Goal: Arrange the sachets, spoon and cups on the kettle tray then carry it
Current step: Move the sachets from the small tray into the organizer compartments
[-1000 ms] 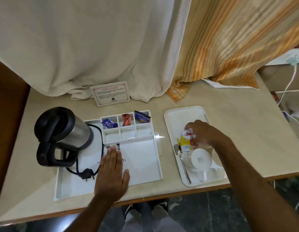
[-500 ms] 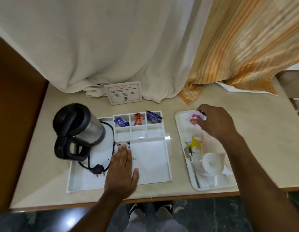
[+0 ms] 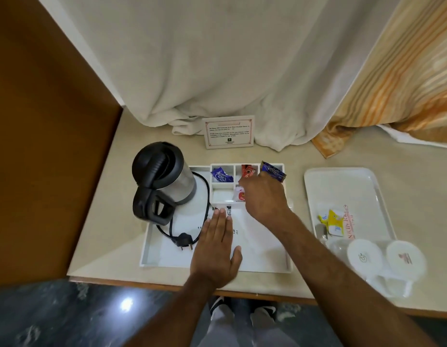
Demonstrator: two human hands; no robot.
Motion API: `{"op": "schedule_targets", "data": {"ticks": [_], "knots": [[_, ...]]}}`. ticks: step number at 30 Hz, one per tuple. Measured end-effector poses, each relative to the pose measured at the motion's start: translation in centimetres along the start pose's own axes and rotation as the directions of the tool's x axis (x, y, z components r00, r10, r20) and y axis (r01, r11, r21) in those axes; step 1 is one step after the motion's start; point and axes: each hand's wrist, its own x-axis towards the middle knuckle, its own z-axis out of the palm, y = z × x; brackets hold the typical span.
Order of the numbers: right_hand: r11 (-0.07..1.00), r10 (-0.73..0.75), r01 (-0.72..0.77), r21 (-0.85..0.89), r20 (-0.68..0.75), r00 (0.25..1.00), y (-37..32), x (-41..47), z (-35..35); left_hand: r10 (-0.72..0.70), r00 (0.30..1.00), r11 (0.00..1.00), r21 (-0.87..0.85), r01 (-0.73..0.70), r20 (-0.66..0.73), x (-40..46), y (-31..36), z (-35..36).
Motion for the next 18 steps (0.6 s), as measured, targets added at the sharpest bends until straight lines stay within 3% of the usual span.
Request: {"op": "schedule_targets", "data": {"ticks": [12, 16, 18], "knots": [[0.987, -0.096, 0.098, -0.128, 0.024, 0.995, -0.4, 0.5, -0.3, -0.001, 1.000, 1.000, -0.010, 0.002, 0.016, 0.0, 0.1, -0.4], [0.980, 0.037, -0.015, 0.199, -0.111, 0.993, -0.2, -0.5, -0.5, 0.005, 1.000, 1.000, -0.010, -0.005, 0.010, -0.1, 0.0, -0.2], [0.931, 0.155, -0.053, 0.362, -0.259, 0.953, 1.3, -1.6, -1.5, 0.022, 1.000, 0.999, -0.024, -0.022, -0.003, -0.1, -0.3, 0.0]]}}
